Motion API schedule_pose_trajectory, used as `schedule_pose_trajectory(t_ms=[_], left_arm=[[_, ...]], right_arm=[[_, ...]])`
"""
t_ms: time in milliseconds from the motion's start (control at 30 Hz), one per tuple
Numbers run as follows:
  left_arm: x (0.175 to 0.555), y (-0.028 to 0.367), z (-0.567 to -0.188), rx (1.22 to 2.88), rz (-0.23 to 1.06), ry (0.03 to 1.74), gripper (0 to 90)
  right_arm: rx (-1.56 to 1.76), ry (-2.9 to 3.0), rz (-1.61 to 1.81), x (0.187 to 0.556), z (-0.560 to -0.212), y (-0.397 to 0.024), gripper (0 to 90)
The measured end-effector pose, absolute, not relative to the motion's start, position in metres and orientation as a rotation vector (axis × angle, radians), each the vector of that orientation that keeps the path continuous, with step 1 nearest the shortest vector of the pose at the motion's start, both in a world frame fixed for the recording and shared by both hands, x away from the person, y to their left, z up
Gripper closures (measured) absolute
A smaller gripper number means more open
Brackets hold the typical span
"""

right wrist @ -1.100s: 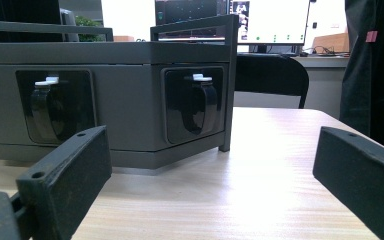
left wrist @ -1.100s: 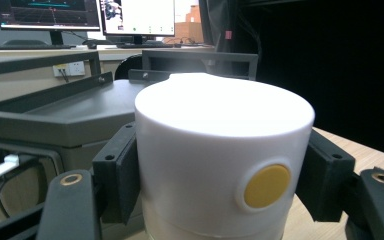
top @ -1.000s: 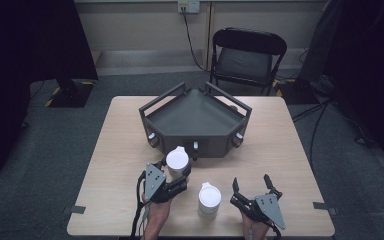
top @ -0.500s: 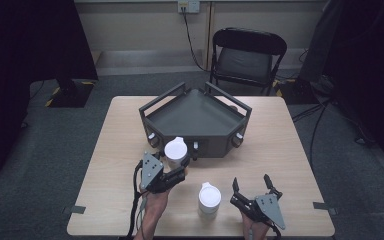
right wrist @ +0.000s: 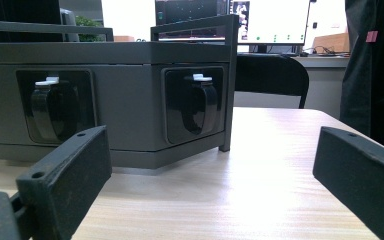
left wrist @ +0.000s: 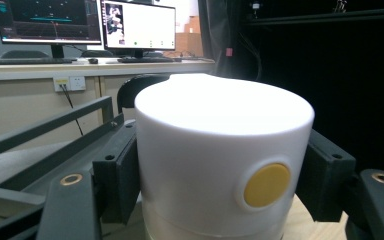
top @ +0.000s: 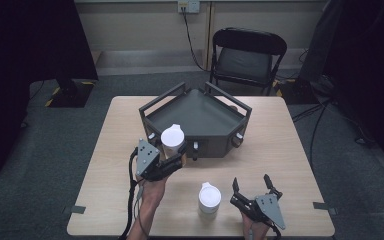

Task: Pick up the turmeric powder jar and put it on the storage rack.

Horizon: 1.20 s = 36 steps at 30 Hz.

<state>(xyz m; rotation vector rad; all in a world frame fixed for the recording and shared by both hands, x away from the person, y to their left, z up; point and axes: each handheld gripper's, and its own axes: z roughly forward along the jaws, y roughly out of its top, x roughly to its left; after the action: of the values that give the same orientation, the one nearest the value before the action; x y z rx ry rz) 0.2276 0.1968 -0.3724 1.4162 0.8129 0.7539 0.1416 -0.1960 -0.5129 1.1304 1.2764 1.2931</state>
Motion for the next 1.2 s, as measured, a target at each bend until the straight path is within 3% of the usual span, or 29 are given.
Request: schedule_pose_trajectory(t_ms=[1200], left_arm=[[0.282, 0.161, -0.346, 1.375, 0.845, 0.922, 30.5]], right_arm=[[1.129, 1.28, 1.297, 0.142, -0.513, -0.197, 1.0]])
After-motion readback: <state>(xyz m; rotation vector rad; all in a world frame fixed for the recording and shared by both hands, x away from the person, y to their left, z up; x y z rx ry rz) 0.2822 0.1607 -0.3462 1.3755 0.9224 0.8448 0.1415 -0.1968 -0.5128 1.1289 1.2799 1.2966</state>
